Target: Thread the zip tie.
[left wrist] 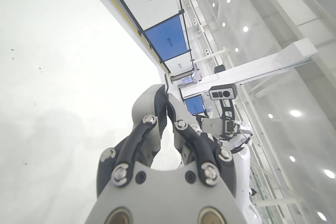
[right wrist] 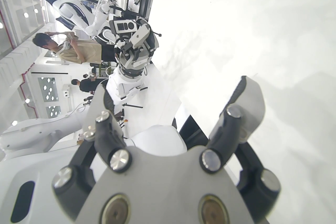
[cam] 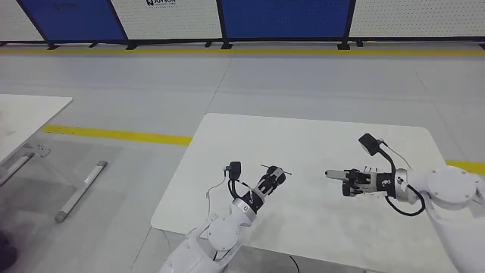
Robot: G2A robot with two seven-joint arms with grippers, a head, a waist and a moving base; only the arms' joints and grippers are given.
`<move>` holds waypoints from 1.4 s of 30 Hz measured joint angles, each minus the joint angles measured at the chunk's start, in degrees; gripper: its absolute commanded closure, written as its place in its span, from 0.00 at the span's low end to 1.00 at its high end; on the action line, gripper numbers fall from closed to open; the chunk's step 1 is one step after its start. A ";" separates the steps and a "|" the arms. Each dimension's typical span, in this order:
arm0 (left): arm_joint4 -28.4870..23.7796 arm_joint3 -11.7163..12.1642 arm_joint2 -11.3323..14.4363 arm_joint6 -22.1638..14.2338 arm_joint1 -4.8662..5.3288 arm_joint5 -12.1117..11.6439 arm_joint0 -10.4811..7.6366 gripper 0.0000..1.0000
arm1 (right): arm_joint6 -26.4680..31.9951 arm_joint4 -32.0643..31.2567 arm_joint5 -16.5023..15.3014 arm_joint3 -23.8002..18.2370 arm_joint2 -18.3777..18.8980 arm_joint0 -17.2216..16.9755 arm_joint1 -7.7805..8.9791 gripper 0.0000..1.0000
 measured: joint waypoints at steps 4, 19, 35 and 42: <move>-0.01 0.00 0.00 0.00 0.00 0.00 0.00 1.00 | 2.29 -4.83 -0.08 -2.94 0.21 0.60 0.66 0.00; -0.01 0.00 0.00 0.00 0.00 0.00 0.00 1.00 | 8.46 -21.53 9.72 -9.25 5.60 3.08 4.71 0.00; -0.01 0.00 0.00 0.00 0.00 0.00 0.00 1.00 | 0.14 -22.85 8.90 -1.02 4.97 1.38 4.62 0.00; -0.01 0.00 0.00 0.00 0.00 0.00 0.00 1.00 | 0.48 -23.38 8.18 0.45 3.92 2.56 4.48 0.00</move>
